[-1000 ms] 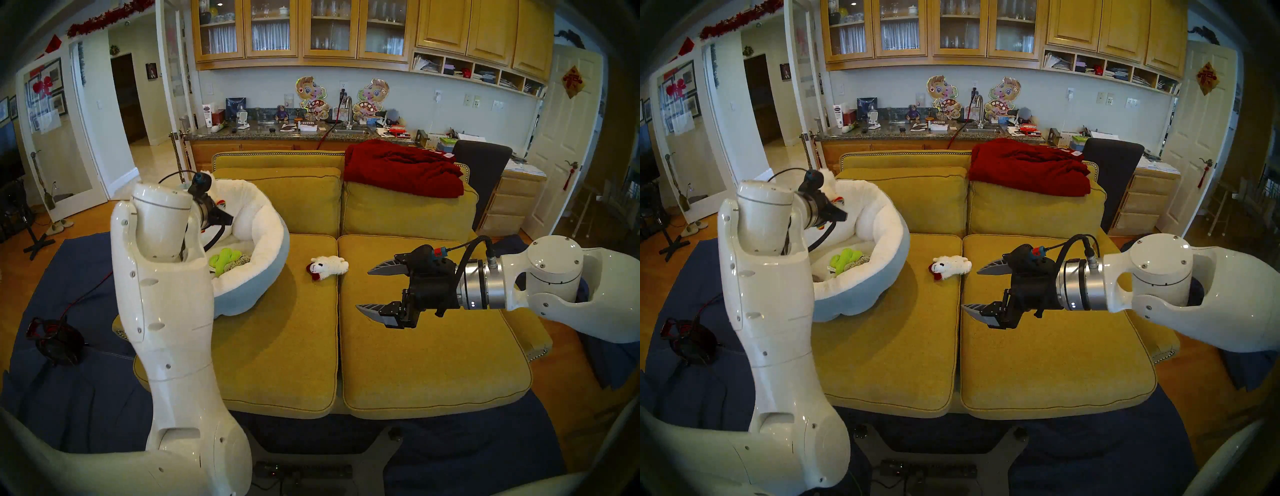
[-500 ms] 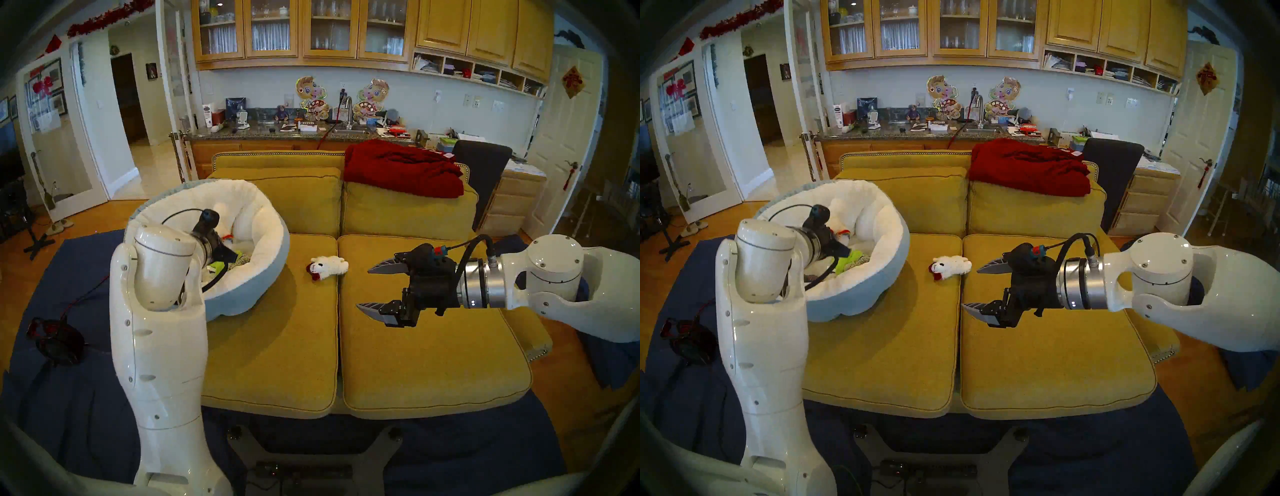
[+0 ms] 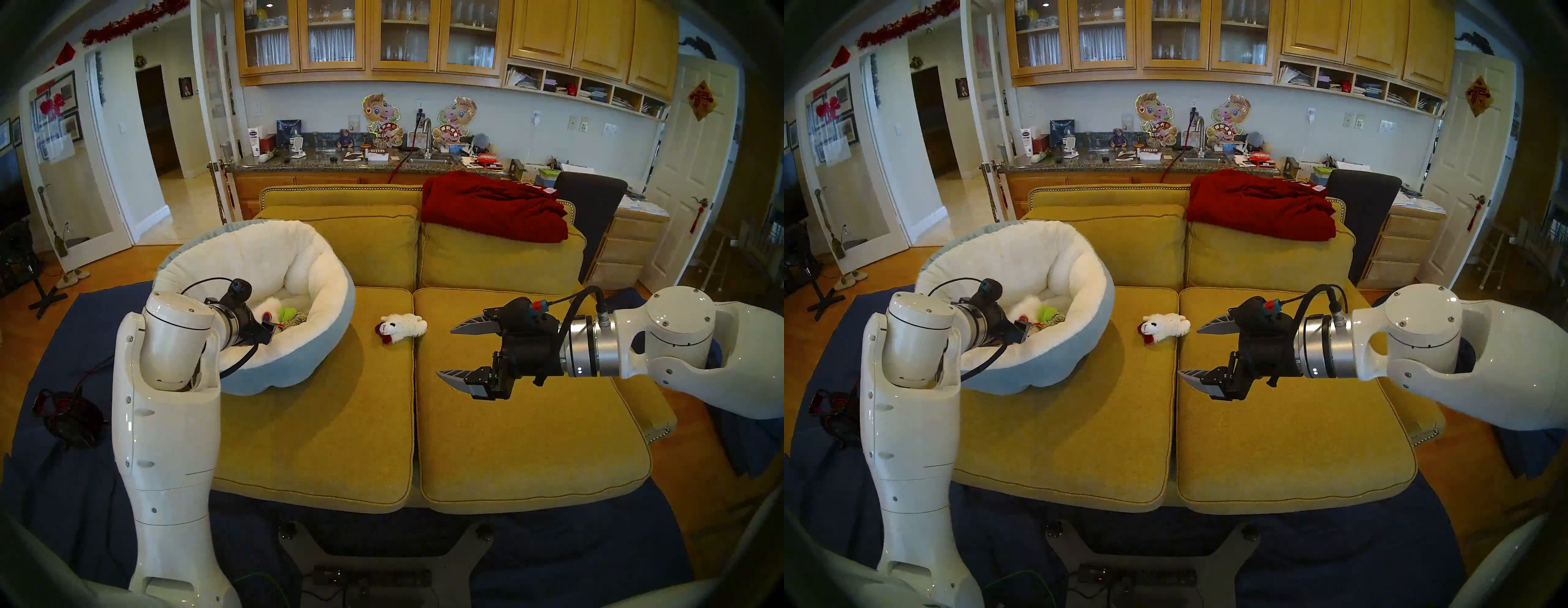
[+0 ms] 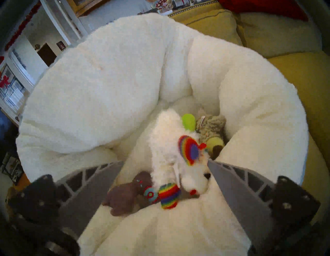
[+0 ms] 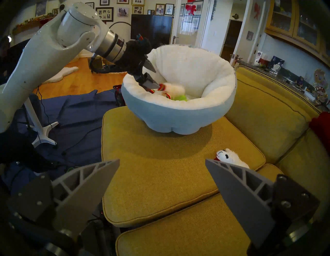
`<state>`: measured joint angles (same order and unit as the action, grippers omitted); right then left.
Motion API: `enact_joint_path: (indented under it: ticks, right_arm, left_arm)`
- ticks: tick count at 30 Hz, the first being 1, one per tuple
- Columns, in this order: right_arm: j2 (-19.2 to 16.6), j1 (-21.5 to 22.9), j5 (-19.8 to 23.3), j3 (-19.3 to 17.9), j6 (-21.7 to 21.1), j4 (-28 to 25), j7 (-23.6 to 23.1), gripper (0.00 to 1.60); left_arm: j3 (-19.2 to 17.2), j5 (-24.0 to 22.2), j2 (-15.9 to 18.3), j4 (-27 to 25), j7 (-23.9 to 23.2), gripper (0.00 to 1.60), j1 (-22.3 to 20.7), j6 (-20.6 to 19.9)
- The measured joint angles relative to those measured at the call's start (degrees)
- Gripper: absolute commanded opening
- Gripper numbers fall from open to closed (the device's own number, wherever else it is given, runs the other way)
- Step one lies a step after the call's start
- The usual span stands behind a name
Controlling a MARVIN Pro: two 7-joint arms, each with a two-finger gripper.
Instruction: Put toys into dog bed
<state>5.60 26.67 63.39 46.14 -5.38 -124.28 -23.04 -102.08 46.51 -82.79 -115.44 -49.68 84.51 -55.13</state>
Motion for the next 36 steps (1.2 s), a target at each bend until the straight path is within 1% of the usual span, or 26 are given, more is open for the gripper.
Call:
enact_joint_path:
  ticks: [6,15,21,23,27,33,36]
  right_arm:
    - [0.00,0.04,0.00,0.02,0.00,0.00,0.00,1.60]
    - [0.00,0.07,0.00,0.03,0.00,-0.01,0.00,1.60]
    - [0.00,0.09,0.00,0.03,0.00,-0.01,0.00,1.60]
    - [0.00,0.09,0.00,0.03,0.00,-0.01,0.00,1.60]
    - [0.00,0.10,0.00,0.03,0.00,-0.01,0.00,1.60]
    - [0.00,0.12,0.00,0.04,0.00,-0.01,0.00,1.60]
    - [0.00,0.13,0.00,0.04,0.01,-0.01,0.00,1.60]
  left_arm:
    - [-0.16,-5.19,3.34,-0.33,0.00,1.60,0.21,0.00]
    - [0.05,-14.50,7.94,-5.27,0.01,1.60,2.11,0.00]
    - [0.07,-21.60,11.46,-8.47,0.01,1.60,4.82,0.00]
    - [0.04,-22.99,12.18,-9.07,-0.02,1.60,5.48,0.03]
    - [-0.20,-27.83,14.85,-10.88,-0.41,1.60,7.78,0.44]
    - [-1.03,-35.32,19.04,-12.24,-1.52,1.60,10.65,1.57]
    - [-1.47,-37.90,20.71,-12.25,-2.01,1.60,11.37,2.05]
